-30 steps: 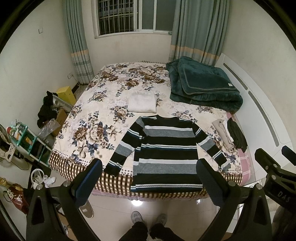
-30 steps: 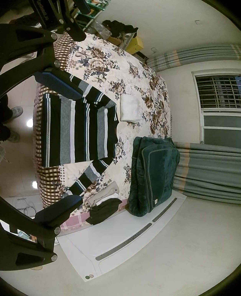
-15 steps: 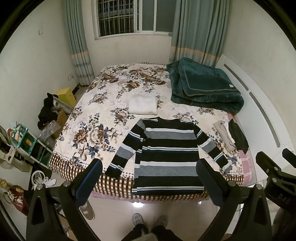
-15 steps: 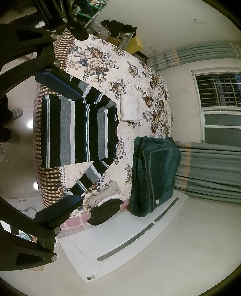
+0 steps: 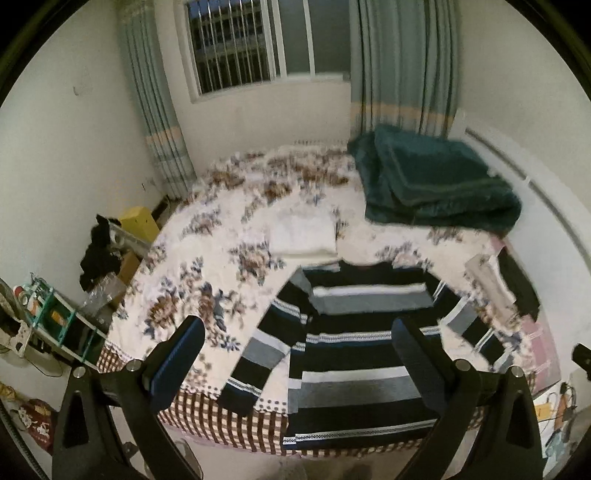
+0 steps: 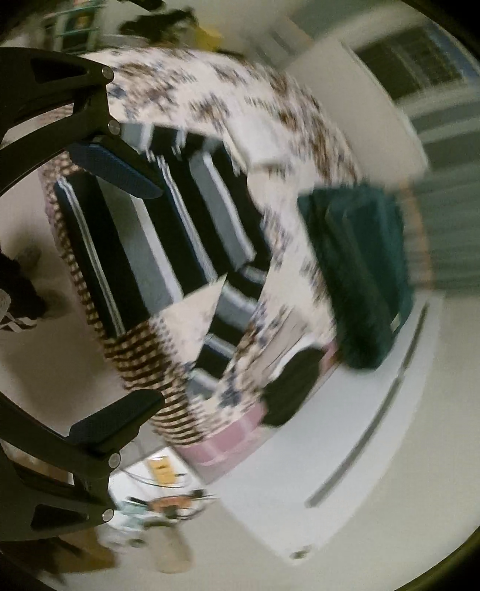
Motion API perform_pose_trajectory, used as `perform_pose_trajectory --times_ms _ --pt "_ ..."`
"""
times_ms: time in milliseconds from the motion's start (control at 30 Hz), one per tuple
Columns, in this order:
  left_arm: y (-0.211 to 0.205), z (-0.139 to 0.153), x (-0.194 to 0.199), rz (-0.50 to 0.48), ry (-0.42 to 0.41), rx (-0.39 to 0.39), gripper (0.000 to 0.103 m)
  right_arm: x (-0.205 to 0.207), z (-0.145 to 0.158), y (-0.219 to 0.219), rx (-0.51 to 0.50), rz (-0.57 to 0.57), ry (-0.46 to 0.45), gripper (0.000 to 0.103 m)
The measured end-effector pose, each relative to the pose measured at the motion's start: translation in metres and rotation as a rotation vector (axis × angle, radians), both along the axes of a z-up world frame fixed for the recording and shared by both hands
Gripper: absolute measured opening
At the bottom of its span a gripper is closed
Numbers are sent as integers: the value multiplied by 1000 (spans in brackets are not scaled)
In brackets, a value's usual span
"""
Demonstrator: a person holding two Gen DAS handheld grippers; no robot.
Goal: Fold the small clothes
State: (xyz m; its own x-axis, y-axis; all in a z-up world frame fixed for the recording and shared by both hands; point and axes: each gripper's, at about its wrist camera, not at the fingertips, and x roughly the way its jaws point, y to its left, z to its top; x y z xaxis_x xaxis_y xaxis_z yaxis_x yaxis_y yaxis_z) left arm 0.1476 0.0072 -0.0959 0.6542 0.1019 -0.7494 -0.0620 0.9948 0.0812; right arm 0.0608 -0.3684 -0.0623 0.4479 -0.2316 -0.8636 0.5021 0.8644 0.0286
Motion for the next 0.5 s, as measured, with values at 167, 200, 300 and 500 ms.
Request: perform_pose_trajectory --times_ms 167,200,300,500 --pt "-26 -91 58 49 126 59 103 35 -133 -122 189 -232 94 102" --pt "-32 -110 70 62 157 69 103 40 -160 -146 238 -275 103 99" --pt "-50 -164 99 95 231 103 103 59 -258 -224 390 -408 132 94" --pt "-71 -279 146 146 385 114 103 76 -436 -335 582 -658 180 93"
